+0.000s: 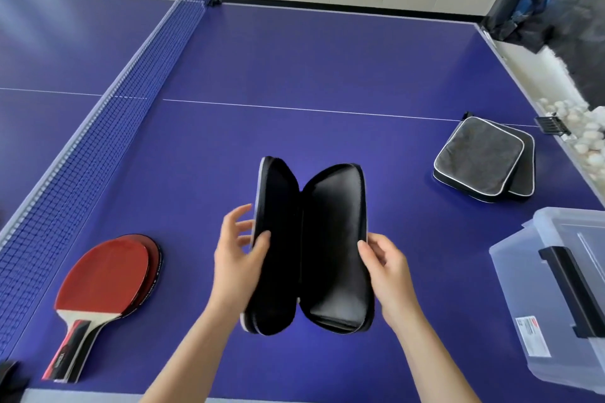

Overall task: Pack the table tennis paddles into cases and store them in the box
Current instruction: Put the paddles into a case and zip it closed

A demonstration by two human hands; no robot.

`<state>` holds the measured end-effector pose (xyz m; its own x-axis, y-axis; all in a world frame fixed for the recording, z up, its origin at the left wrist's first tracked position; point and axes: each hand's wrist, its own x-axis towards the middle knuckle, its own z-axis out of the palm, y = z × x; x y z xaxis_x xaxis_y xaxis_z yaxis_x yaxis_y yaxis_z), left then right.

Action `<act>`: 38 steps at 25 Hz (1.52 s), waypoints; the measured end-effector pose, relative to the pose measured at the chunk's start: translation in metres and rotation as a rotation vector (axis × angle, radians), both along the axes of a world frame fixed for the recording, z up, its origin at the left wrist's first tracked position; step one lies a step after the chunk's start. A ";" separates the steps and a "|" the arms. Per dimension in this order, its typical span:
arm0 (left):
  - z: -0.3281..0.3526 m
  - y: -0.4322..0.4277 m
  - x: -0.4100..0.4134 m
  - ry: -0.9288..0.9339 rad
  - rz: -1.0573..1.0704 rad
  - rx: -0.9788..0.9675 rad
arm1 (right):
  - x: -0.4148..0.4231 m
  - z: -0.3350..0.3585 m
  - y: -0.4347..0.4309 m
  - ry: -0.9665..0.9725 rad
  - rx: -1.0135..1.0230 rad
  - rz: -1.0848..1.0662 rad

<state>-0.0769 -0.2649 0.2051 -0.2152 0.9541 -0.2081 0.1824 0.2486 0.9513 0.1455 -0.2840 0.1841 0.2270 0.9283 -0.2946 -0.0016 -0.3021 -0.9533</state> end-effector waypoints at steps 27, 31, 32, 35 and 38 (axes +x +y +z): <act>-0.165 0.010 -0.054 0.557 0.100 -0.249 | 0.079 -0.141 -0.009 -0.804 -0.229 0.000; -0.165 0.005 -0.057 0.631 0.075 -0.243 | 0.086 -0.144 -0.011 -0.808 -0.225 0.010; -0.164 0.004 -0.059 0.641 0.067 -0.239 | 0.086 -0.144 -0.012 -0.803 -0.227 0.006; -0.162 0.000 -0.066 0.675 0.041 -0.257 | 0.085 -0.143 -0.011 -0.773 -0.201 -0.049; -0.155 -0.011 -0.077 0.690 0.030 -0.272 | 0.080 -0.135 -0.009 -0.767 -0.141 -0.063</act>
<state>-0.1540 -0.2758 0.0499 -0.4081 0.8796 -0.2443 0.7054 0.4737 0.5272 0.2256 -0.2927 0.0492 0.4659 0.8723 -0.1485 0.6211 -0.4419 -0.6473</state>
